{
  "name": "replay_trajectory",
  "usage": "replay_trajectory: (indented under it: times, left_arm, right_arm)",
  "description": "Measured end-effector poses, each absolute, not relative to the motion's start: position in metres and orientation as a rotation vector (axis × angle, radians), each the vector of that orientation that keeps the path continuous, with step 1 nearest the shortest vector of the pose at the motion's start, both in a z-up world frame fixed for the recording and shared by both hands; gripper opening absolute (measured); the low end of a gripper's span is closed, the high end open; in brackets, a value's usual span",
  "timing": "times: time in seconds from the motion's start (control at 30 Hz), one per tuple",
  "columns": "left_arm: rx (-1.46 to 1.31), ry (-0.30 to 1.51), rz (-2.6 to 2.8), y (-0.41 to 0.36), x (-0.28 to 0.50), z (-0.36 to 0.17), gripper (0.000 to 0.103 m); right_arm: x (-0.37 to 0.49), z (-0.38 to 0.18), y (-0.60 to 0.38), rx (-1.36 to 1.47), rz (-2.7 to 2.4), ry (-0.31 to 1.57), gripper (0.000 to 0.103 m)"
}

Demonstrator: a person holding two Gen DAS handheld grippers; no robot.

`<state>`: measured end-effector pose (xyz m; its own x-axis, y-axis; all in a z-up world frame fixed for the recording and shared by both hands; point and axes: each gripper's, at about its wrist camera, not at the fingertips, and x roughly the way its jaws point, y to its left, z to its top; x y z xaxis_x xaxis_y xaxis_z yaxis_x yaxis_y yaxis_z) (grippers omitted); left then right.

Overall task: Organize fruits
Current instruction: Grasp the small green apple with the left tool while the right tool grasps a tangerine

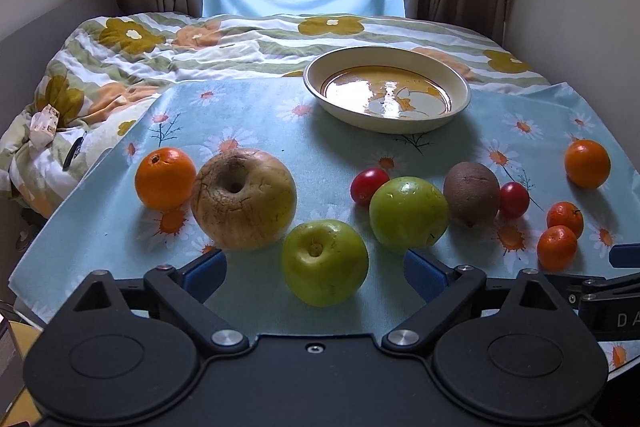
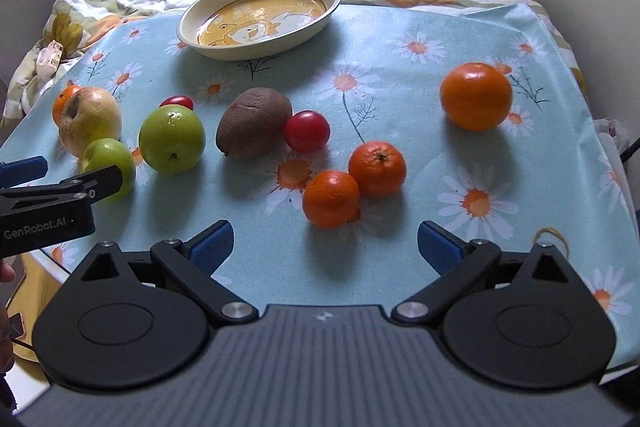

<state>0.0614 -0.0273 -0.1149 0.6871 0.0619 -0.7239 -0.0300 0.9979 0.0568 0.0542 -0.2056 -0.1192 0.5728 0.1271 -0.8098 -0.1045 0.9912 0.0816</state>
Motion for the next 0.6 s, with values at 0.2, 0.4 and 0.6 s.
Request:
replay_trajectory:
  times: [0.2,0.4,0.6]
  left_arm:
    - [0.029,0.828,0.05,-0.027,0.069,-0.128,0.081]
    - [0.011,0.834,0.05,-0.023,0.07,-0.133,0.067]
    - [0.03,0.819,0.02,-0.027,0.07,-0.134,0.058]
  right_arm:
    - [0.059,-0.129,-0.201,0.022,0.149,0.943,0.103]
    - [0.061,-0.137,-0.196,0.016,0.156,0.95,0.095]
    - [0.064,-0.139,-0.196,0.024,0.143,0.936,0.087]
